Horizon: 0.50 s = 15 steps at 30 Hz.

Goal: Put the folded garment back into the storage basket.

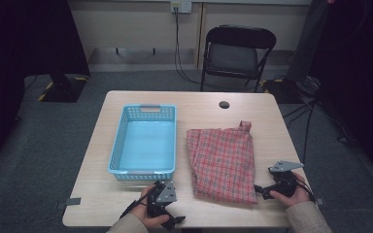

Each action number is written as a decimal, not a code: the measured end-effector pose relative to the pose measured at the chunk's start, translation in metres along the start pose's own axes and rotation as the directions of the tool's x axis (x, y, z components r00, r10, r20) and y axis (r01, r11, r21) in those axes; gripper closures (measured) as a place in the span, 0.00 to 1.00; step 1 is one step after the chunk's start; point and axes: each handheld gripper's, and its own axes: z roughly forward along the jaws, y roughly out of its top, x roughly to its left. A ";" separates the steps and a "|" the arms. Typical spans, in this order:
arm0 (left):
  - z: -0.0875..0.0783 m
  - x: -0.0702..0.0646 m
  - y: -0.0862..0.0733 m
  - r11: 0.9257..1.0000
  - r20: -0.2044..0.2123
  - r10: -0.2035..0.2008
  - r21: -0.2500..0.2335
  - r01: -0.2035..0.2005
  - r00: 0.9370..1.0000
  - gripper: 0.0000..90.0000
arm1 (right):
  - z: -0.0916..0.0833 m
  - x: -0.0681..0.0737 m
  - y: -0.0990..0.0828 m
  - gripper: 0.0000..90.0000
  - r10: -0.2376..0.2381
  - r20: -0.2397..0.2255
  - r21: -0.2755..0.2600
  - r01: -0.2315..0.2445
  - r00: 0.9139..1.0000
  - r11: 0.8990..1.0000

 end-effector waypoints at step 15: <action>0.000 0.000 0.000 1.000 0.000 0.000 0.000 0.000 1.000 0.00 | -0.024 0.007 0.035 0.02 -0.088 -0.039 -0.028 0.087 0.995 0.996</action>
